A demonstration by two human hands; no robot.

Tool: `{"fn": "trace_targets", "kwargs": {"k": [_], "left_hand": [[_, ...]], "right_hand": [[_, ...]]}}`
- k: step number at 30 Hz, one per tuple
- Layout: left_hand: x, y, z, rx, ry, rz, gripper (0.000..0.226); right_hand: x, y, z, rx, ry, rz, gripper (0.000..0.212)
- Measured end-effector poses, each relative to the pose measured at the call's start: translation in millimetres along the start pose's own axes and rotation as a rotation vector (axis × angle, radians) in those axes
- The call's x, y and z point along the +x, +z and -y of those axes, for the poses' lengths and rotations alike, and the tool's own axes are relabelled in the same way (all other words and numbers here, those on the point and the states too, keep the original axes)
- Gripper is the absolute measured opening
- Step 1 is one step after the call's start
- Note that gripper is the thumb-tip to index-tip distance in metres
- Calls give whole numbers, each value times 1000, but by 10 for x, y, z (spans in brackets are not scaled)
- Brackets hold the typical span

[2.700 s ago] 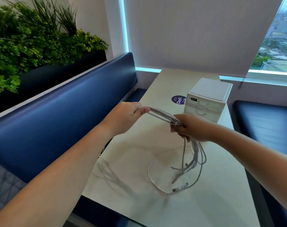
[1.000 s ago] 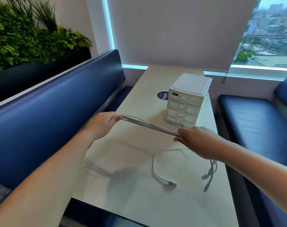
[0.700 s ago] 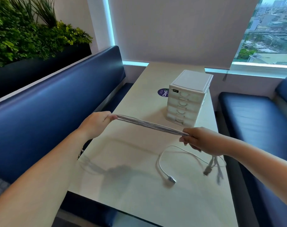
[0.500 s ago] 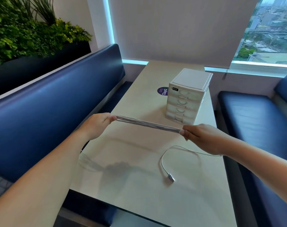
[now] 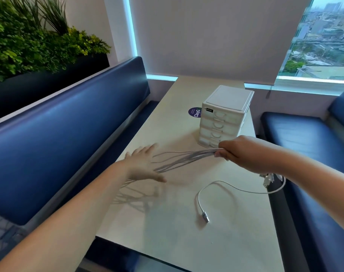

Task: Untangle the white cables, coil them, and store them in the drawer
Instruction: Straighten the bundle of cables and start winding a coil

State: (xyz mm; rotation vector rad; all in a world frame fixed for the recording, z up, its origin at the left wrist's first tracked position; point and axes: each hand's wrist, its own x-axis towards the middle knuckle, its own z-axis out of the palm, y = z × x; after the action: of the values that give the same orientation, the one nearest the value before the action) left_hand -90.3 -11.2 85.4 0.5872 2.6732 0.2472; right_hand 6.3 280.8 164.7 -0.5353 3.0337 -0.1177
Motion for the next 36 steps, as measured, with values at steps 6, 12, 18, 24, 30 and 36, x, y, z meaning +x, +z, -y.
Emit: {"fn": "trace_targets", "kwargs": {"k": [6, 12, 18, 24, 30, 36], "left_hand": [[-189, -498, -1072, -309, 441, -139, 19], [-265, -713, -1104, -303, 520, -356, 29], [-330, -927, -956, -199, 460, -566, 53], [-412, -983, -919, -296, 334, -583, 78], [-435, -1037, -822, -354, 321, -638, 64], [-479, -1122, -744, -448, 322, -653, 62]], "right_hand": [[204, -198, 162, 48, -108, -74, 31], [254, -252, 94, 100, -145, -148, 22], [266, -185, 44, 448, -26, -106, 23], [349, -174, 126, 337, -28, -222, 31], [337, -82, 88, 574, -37, -198, 9], [367, 41, 157, 784, -35, -144, 12]]}}
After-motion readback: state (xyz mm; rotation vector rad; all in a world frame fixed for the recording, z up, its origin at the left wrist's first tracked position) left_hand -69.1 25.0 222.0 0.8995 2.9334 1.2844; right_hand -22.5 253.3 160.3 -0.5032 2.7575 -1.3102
